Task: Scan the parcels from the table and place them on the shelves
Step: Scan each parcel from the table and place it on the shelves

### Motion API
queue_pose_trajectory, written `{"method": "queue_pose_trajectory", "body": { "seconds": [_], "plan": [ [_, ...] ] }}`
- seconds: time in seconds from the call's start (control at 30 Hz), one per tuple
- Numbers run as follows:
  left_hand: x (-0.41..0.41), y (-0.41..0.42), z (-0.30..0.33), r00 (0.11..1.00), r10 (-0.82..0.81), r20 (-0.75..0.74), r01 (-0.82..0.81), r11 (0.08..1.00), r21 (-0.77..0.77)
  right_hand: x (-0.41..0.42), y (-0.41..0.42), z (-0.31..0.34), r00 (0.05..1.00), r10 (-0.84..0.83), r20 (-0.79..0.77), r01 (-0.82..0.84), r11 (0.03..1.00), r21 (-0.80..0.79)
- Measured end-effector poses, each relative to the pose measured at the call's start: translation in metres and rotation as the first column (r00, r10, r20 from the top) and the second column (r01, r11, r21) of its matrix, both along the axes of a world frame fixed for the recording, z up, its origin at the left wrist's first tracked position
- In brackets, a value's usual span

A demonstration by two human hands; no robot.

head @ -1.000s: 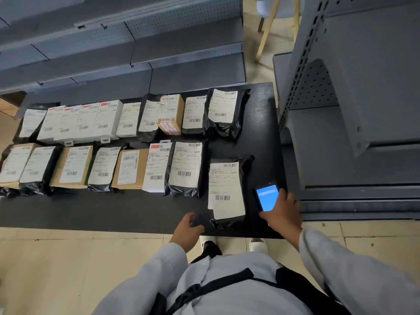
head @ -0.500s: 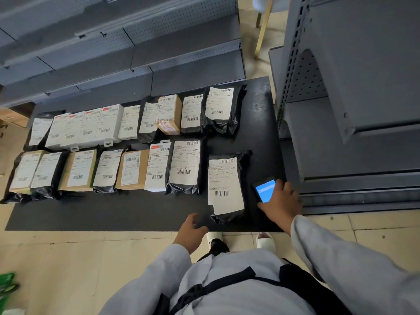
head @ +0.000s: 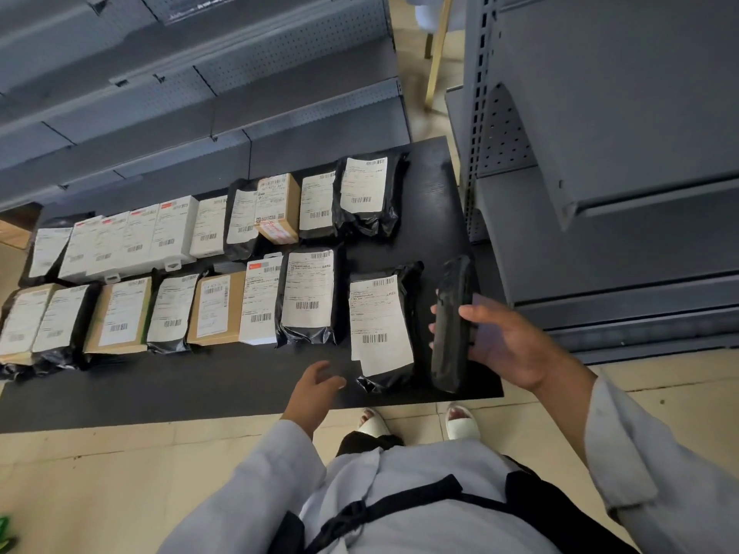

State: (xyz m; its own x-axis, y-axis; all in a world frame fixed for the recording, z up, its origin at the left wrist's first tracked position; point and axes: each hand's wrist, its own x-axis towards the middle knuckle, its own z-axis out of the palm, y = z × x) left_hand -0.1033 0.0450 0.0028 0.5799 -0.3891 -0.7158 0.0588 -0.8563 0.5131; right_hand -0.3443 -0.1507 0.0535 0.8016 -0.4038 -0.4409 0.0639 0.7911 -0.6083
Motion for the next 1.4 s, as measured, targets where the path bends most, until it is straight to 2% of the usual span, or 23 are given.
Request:
{"method": "queue_pose_trajectory", "body": {
  "seconds": [0.23, 0.4, 0.5, 0.6, 0.7, 0.83, 0.97, 1.17, 1.4],
  "plan": [
    [0.015, -0.031, -0.011, 0.989, -0.081, -0.12, 0.076, 0.996, -0.05, 0.003, 0.021, 0.042, 0.994, -0.07, 0.088, 0.073, 0.997, -0.035],
    [0.018, -0.041, -0.031, 0.962, -0.139, -0.235, 0.112, 0.986, -0.124, 0.012, 0.042, 0.061, 0.99, -0.107, -0.095, 0.094, 0.987, -0.13],
    [0.018, -0.04, -0.04, 0.953, -0.207, -0.223, 0.175, 0.972, -0.154, 0.023, 0.05, 0.076, 0.946, -0.096, -0.309, 0.036, 0.98, -0.196],
    [0.019, -0.038, -0.043, 0.952, -0.263, -0.155, 0.232, 0.953, -0.195, 0.041, 0.052, 0.093, 0.793, 0.027, -0.609, -0.261, 0.918, -0.299],
    [0.017, -0.036, -0.046, 0.951, -0.285, -0.12, 0.251, 0.938, -0.241, 0.057, 0.056, 0.104, 0.59, 0.152, -0.793, -0.514, 0.828, -0.224],
    [0.019, -0.032, -0.055, 0.953, -0.284, -0.104, 0.245, 0.927, -0.285, 0.079, 0.067, 0.107, 0.359, 0.27, -0.893, -0.661, 0.749, -0.039],
    [0.023, -0.027, -0.062, 0.944, -0.323, -0.073, 0.285, 0.906, -0.313, 0.099, 0.077, 0.103, 0.177, 0.304, -0.936, -0.7, 0.708, 0.098],
    [0.028, -0.023, -0.072, 0.879, -0.475, -0.03, 0.435, 0.827, -0.355, 0.119, 0.102, 0.083, 0.011, 0.235, -0.972, -0.637, 0.751, 0.174],
    [0.036, -0.021, -0.074, 0.834, -0.552, -0.017, 0.507, 0.778, -0.37, 0.131, 0.118, 0.078, 0.018, 0.202, -0.979, -0.581, 0.799, 0.155]
  ]
}}
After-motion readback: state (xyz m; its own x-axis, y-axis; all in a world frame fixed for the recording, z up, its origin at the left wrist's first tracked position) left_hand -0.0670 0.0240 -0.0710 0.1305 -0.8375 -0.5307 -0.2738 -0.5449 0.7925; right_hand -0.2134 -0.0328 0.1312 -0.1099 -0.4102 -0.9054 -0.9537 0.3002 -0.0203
